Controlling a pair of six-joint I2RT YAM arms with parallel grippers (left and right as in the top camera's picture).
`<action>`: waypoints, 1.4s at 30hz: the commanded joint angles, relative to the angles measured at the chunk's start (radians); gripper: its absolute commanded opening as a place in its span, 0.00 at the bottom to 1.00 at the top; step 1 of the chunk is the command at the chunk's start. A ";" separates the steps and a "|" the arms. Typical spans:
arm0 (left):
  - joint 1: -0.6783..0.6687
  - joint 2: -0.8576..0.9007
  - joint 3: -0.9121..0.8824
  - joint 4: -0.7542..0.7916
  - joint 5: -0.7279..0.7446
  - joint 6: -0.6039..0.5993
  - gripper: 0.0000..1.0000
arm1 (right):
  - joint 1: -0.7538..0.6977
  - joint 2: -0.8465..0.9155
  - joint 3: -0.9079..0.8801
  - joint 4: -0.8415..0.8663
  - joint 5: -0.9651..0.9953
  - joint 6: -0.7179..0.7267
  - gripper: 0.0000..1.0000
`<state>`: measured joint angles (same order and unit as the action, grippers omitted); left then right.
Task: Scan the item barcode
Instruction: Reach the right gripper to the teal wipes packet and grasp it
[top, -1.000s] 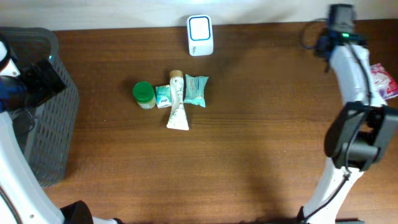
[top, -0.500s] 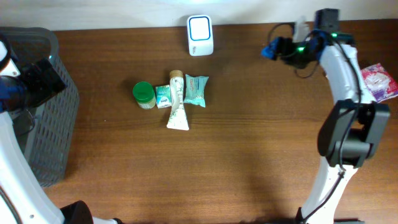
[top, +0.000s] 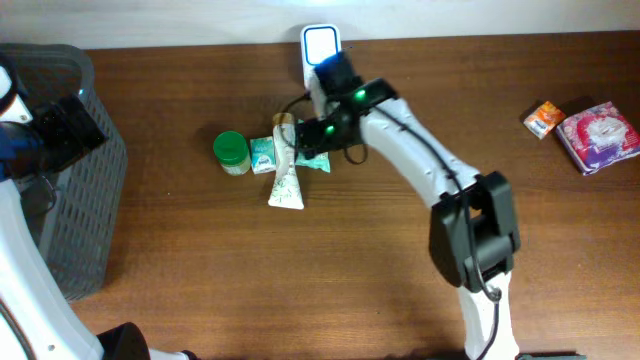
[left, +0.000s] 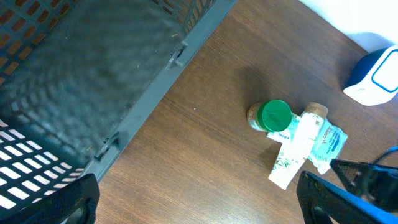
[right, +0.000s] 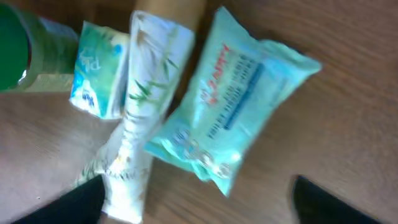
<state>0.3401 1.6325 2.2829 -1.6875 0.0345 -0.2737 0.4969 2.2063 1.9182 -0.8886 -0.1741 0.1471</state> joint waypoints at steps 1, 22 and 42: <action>0.003 -0.010 0.002 -0.001 0.004 -0.006 0.99 | 0.070 0.013 -0.011 0.041 0.155 0.016 0.75; 0.003 -0.010 0.002 0.000 0.004 -0.006 0.99 | -0.032 0.045 -0.009 -0.178 0.448 0.262 0.37; 0.003 -0.010 0.002 -0.001 0.004 -0.006 0.99 | 0.086 0.111 -0.011 -0.064 0.579 0.149 0.92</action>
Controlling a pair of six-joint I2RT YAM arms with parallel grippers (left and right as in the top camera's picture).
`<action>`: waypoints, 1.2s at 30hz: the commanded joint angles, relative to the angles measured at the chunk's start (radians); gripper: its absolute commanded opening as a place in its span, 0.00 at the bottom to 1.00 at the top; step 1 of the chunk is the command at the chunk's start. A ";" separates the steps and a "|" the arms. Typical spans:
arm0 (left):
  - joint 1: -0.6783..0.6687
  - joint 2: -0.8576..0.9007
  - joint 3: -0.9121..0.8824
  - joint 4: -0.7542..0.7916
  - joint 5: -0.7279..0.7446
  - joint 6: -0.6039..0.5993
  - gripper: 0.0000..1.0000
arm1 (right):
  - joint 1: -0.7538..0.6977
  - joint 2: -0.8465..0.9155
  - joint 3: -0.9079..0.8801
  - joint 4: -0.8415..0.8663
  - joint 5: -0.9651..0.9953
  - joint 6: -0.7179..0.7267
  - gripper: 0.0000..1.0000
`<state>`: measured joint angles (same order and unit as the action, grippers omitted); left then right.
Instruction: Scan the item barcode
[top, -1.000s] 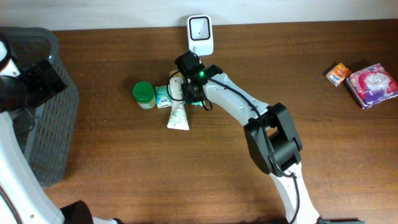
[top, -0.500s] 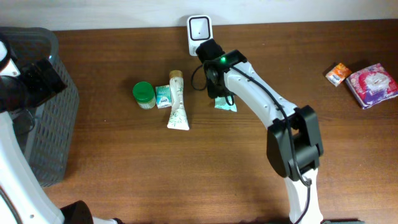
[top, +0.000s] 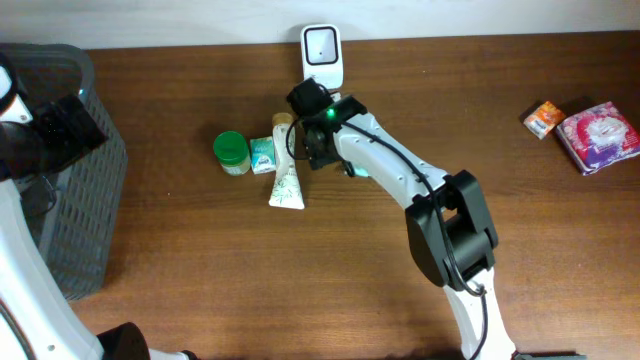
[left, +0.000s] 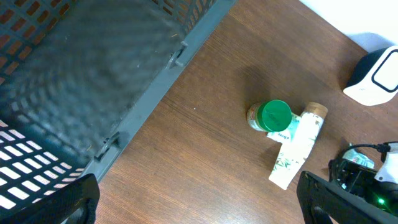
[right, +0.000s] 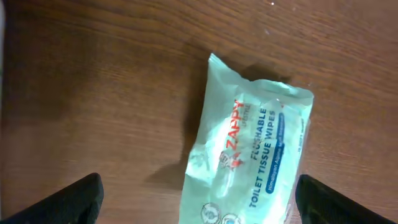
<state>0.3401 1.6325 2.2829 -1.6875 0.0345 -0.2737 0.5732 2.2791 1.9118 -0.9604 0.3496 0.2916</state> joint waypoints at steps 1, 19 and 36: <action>0.003 -0.010 0.002 0.000 0.004 -0.006 0.99 | 0.010 0.050 -0.005 0.021 0.056 0.004 0.82; 0.003 -0.010 0.002 0.000 0.004 -0.006 0.99 | -0.006 0.123 0.002 -0.027 0.318 0.153 0.79; 0.003 -0.010 0.002 -0.001 0.004 -0.006 0.99 | -0.225 0.076 0.161 -0.153 -0.810 -0.158 0.04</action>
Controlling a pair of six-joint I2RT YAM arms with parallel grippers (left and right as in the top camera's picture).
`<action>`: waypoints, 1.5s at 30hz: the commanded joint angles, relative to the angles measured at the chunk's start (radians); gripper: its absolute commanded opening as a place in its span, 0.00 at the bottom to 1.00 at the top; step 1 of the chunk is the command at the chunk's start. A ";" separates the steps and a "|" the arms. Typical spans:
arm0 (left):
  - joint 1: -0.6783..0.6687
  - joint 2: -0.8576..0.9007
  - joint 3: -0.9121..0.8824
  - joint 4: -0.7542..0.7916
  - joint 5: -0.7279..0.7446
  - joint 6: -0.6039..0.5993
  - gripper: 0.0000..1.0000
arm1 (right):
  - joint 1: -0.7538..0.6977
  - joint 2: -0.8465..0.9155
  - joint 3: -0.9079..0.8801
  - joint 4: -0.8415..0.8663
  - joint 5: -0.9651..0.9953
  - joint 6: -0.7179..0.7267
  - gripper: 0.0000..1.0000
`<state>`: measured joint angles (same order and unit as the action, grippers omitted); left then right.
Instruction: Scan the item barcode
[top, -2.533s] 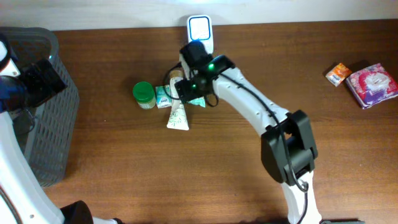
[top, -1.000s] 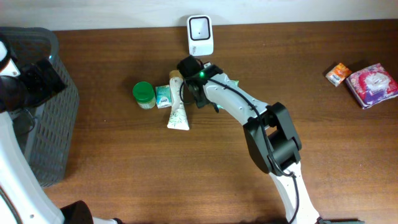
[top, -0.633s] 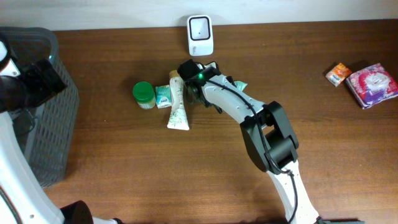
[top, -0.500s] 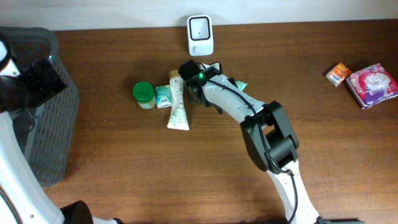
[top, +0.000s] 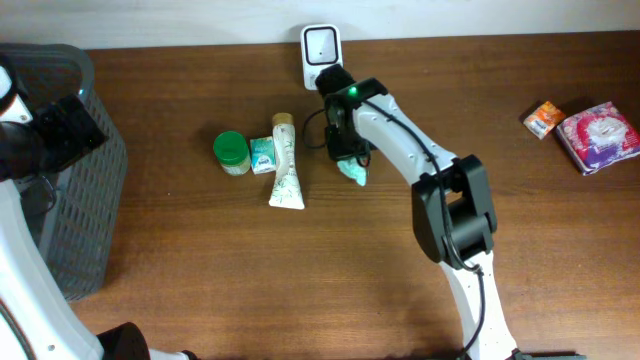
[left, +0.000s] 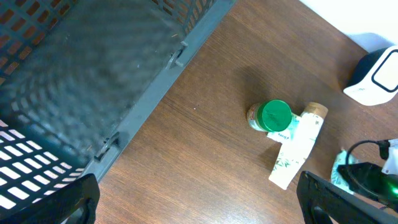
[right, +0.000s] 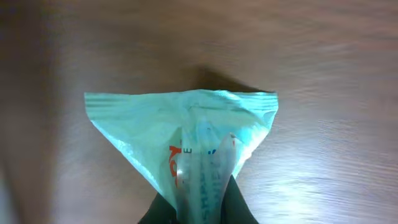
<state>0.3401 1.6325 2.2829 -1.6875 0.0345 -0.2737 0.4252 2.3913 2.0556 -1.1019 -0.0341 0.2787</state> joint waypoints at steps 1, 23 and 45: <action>0.003 -0.010 0.002 0.000 0.004 -0.006 0.99 | -0.111 -0.036 0.018 -0.014 -0.573 -0.188 0.04; 0.003 -0.010 0.002 -0.001 0.004 -0.006 0.99 | -0.341 -0.029 0.108 -0.264 -0.370 -0.219 0.65; 0.003 -0.010 0.002 -0.001 0.004 -0.006 0.99 | -0.144 -0.037 0.128 -0.267 -0.066 -0.034 0.06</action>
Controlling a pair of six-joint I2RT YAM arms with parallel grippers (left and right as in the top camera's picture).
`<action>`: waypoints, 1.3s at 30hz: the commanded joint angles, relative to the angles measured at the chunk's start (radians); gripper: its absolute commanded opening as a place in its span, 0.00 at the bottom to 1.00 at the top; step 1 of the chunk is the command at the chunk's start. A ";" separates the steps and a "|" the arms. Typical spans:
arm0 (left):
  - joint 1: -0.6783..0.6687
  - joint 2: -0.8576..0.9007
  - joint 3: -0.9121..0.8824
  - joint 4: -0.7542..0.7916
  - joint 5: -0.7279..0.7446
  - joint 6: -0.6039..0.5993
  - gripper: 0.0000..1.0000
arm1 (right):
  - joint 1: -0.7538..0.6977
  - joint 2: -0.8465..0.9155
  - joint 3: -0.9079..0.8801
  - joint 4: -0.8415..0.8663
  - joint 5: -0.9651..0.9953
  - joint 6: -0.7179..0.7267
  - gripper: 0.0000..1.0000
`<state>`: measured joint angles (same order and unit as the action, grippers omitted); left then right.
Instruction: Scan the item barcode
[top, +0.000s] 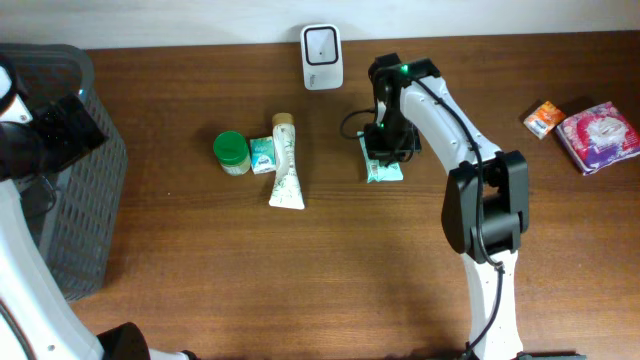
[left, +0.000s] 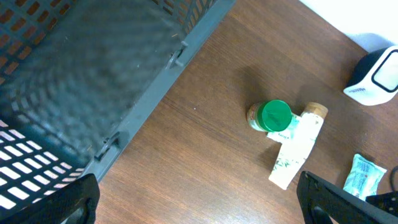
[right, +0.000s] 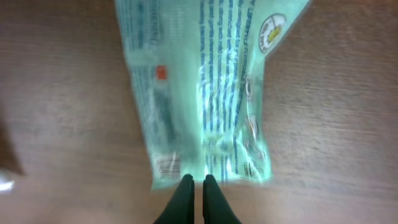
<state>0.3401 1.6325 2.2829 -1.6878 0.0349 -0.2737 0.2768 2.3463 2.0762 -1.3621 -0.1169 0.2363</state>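
The teal wipes pack lies on the brown table right of the scanner, its printed back and a small barcode up in the right wrist view; it also shows in the left wrist view. My right gripper is shut, its tips pinching the pack's near edge, and stands over it in the overhead view. The white scanner stands at the table's back edge, left of the pack. My left gripper hangs open high over the basket's corner, holding nothing.
A green-lidded jar, a small teal packet and a white tube lie together left of the pack. A dark mesh basket fills the left edge. An orange packet and a pink pack sit far right.
My right gripper has moved right with the wipes pack, from just under the scanner to a spot right of it. The pack was bunched up; it now lies flat, back side up.
The right gripper hovered open over the wipes pack lying against the tube and jar. Then it stood above the pack alone, front up. Then it was shut on the bunched pack below the scanner. Now the pack lies flat right of the scanner, back up. The left arm stayed still.
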 joint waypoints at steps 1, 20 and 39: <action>0.003 -0.010 0.002 0.000 0.003 -0.006 0.99 | 0.005 0.008 0.124 0.002 0.017 0.008 0.08; 0.003 -0.010 0.002 0.000 0.003 -0.006 0.99 | 0.005 0.012 0.062 -0.080 0.047 0.005 0.11; 0.003 -0.010 0.002 0.000 0.003 -0.006 0.99 | 0.014 0.016 0.162 0.105 -0.098 -0.048 0.99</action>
<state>0.3401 1.6325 2.2829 -1.6878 0.0345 -0.2737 0.3500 2.3577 2.2066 -1.2533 -0.2119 0.2214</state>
